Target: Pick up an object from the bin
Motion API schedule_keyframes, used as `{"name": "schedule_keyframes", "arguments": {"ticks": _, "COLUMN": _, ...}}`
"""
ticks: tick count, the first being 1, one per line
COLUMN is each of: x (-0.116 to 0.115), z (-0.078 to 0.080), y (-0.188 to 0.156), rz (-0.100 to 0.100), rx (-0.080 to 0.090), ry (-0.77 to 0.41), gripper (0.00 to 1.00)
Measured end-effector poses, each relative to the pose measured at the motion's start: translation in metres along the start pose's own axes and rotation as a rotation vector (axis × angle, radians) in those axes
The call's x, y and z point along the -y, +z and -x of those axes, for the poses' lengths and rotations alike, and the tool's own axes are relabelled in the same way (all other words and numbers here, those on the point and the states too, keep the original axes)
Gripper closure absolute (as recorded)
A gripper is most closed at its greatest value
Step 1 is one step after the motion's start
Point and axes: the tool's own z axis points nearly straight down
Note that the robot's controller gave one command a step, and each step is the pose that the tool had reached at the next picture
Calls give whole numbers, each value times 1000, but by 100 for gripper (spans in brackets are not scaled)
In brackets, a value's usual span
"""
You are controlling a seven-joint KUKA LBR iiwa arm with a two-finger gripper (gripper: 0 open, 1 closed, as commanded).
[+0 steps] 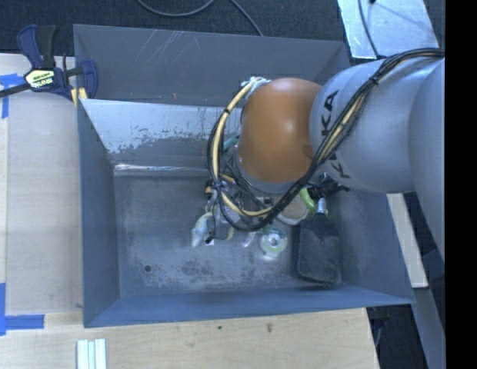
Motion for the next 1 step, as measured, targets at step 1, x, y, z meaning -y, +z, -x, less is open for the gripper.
{"name": "schedule_keyframes", "arguments": {"ticks": 1, "x": 5, "z": 3, "y": 45, "rz": 1, "rx": 2, "ry": 18, "gripper": 100}}
